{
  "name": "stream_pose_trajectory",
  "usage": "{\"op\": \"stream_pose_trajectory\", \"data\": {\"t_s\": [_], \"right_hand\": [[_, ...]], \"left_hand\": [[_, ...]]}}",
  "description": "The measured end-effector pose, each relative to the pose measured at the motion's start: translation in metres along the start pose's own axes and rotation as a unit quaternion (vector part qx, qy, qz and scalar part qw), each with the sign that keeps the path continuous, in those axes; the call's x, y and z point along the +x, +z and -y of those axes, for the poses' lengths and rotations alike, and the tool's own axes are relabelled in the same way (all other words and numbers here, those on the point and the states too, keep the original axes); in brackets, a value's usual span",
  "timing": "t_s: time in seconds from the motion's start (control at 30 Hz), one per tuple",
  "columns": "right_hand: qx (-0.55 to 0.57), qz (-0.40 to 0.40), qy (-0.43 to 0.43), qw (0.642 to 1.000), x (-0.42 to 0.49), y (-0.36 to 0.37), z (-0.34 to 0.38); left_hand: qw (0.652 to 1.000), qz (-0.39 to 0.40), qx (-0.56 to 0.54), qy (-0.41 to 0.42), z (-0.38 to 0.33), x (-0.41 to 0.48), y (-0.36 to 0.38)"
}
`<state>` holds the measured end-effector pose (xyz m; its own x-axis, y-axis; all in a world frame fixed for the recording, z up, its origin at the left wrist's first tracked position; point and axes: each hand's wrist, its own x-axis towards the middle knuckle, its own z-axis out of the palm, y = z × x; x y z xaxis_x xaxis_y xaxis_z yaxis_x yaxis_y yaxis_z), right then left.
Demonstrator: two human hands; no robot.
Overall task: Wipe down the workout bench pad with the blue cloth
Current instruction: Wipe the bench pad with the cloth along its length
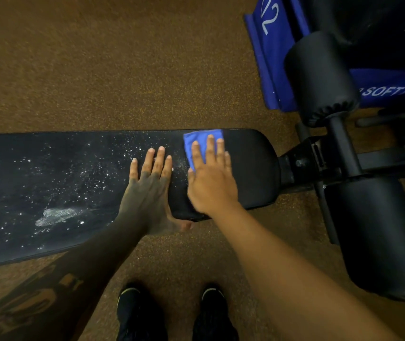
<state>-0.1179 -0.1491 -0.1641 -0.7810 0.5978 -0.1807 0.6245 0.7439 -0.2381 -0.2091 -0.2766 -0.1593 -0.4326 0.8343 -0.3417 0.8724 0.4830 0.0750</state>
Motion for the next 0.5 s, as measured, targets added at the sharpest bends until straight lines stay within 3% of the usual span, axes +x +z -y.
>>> {"op": "stream_pose_trajectory", "data": {"t_s": [0.13, 0.37, 0.5], "right_hand": [[-0.021, 0.022, -0.055, 0.998, -0.038, 0.001, -0.008], [0.027, -0.008, 0.073, 0.997, 0.027, -0.011, -0.012], [0.027, 0.013, 0.015, 0.999, 0.024, -0.004, 0.013]], "left_hand": [[1.0, -0.009, -0.003, 0.004, 0.007, -0.005, 0.001], [1.0, 0.0, 0.009, 0.004, 0.009, -0.005, 0.001], [1.0, -0.001, 0.009, 0.002, 0.01, -0.007, 0.0]]}}
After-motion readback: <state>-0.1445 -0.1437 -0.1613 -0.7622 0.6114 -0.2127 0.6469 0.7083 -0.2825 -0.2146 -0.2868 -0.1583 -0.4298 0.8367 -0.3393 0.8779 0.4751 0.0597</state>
